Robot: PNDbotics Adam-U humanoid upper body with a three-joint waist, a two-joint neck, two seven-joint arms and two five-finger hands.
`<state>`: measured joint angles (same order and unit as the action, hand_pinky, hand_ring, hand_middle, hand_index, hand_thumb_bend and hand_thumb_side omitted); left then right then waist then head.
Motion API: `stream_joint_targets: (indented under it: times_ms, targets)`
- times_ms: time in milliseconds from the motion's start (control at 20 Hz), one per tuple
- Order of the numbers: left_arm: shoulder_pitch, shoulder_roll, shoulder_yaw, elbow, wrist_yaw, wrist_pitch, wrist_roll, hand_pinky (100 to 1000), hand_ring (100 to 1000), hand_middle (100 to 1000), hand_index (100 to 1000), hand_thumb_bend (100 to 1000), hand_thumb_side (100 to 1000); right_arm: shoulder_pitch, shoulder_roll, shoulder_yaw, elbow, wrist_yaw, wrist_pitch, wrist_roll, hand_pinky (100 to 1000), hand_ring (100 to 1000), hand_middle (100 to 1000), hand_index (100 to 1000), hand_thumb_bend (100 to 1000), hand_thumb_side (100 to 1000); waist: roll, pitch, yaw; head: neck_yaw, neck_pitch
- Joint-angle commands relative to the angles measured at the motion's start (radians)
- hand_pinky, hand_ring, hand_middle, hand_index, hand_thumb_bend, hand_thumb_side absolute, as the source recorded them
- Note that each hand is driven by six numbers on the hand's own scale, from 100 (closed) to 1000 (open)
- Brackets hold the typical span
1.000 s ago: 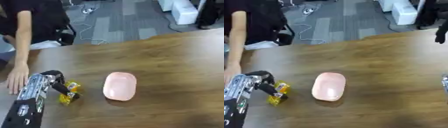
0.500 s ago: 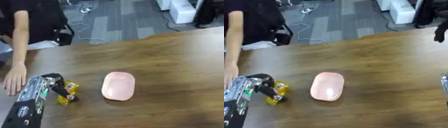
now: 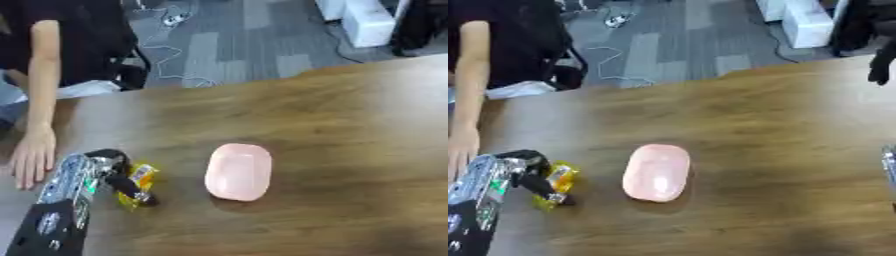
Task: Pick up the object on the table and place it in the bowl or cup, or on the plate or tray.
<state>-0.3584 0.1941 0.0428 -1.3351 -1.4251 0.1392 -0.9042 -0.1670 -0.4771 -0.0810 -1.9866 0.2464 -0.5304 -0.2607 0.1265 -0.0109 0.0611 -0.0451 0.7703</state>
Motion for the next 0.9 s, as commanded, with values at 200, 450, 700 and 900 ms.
stream_joint_targets:
  times_ms: [200, 450, 700, 900]
  targets:
    - [-0.007, 0.019, 0.01, 0.136, 0.034, 0.019, 0.028, 547, 659, 720, 764, 885, 582, -0.012, -0.019, -0.009, -0.013, 0.0, -0.001, -0.001, 100, 239, 329, 677, 100, 1000, -0.007, -0.003, 0.003, 0.0, 0.0]
    - [-0.012, 0.016, 0.006, 0.198, 0.03, 0.027, 0.145, 410, 567, 609, 636, 509, 169, -0.011, -0.02, -0.009, -0.013, 0.0, -0.001, -0.002, 100, 241, 331, 675, 100, 1000, -0.008, -0.006, 0.004, 0.003, 0.0]
    - [-0.008, 0.015, 0.003, 0.247, 0.024, 0.045, 0.307, 280, 460, 461, 490, 272, 100, -0.011, -0.02, -0.01, -0.013, -0.001, -0.001, -0.004, 100, 243, 330, 674, 100, 1000, -0.008, -0.009, 0.003, 0.003, 0.0]
    - [-0.006, 0.018, -0.005, 0.264, 0.03, 0.047, 0.371, 100, 170, 176, 217, 331, 100, -0.012, -0.021, -0.01, -0.013, -0.001, -0.001, -0.004, 100, 242, 324, 671, 100, 1000, -0.007, -0.01, 0.003, 0.004, 0.0]
